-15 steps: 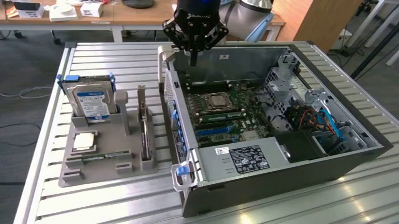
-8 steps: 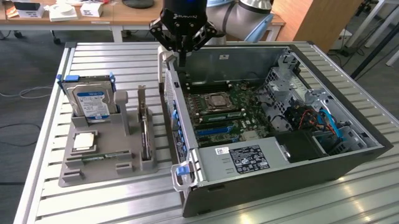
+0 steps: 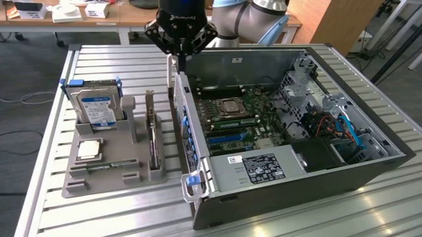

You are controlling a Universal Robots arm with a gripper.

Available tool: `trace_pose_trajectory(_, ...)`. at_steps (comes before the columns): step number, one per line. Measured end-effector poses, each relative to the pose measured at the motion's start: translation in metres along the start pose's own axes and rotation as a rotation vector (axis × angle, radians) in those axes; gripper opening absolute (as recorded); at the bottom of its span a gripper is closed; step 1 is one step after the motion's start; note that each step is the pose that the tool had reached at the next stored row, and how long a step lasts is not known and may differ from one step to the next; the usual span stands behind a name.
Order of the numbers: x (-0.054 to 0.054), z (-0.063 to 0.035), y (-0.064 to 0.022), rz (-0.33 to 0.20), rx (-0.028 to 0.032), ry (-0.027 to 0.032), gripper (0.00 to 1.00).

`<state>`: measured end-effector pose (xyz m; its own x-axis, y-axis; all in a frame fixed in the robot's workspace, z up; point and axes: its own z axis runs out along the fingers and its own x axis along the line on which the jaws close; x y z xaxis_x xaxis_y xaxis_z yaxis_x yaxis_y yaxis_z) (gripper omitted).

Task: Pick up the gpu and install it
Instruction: 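Reach for the gpu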

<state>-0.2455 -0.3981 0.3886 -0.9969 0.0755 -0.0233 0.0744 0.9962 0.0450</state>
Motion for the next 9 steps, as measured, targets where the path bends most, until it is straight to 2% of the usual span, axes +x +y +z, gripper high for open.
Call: trace_pose_trajectory(9, 0.026, 0.0001, -0.0020, 0.000, 0.0000, 0.0000, 0.11)
